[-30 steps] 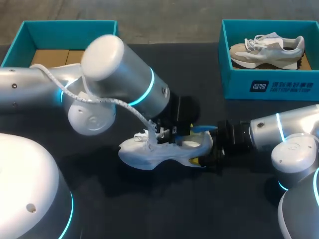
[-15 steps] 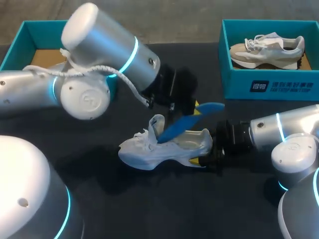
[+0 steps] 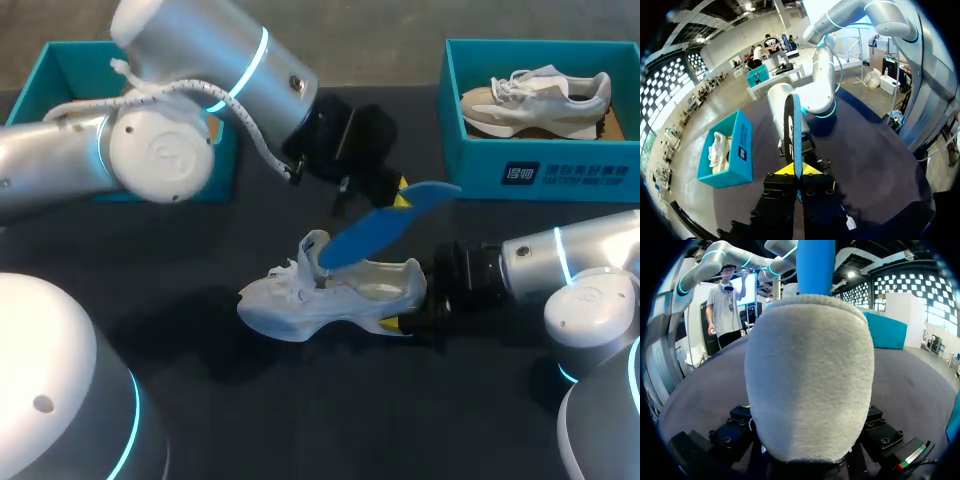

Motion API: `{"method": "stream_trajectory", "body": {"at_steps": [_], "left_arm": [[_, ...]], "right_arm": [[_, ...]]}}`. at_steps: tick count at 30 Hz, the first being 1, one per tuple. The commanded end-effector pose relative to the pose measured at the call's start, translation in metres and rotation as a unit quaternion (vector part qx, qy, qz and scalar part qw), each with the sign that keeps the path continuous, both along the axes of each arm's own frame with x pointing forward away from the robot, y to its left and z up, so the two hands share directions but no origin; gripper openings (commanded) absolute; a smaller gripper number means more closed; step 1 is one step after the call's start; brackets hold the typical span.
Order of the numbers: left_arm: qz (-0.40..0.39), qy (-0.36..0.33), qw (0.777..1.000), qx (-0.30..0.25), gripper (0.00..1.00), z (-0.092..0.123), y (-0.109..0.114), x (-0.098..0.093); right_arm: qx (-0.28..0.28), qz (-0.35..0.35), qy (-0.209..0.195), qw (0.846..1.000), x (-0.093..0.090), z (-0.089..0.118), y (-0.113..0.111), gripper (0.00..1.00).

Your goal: Take the shoe out of the shoebox, open the shoe tongue, remove and reinsert the insole, then place the shoe into the shoebox

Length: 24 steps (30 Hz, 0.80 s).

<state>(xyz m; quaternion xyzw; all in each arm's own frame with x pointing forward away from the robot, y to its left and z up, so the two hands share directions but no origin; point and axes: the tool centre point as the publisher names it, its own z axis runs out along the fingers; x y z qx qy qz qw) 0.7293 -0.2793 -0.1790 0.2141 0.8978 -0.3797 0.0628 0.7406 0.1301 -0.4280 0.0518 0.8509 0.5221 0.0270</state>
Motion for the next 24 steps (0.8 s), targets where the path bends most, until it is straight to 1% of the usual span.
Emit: {"method": "stream_trajectory", "body": {"at_steps": [1, 5, 24], "left_arm": [[-0.006, -0.007, 1.0, 0.015, 0.0, 0.0173, -0.0095, -0.0008], [-0.008, -0.016, 0.999, 0.03, 0.0, 0.0262, -0.0144, -0.0018], [-0.008, -0.016, 0.999, 0.03, 0.0, 0.0262, -0.0144, -0.0018]], "right_arm": [[-0.002, 0.0, 0.001, 1.0, 0.0006, -0.0005, 0.0005, 0.0], [-0.002, 0.0, 0.001, 1.0, 0.0006, -0.0005, 0.0005, 0.0], [-0.002, 0.0, 0.001, 1.0, 0.0006, -0.0005, 0.0005, 0.0]]}}
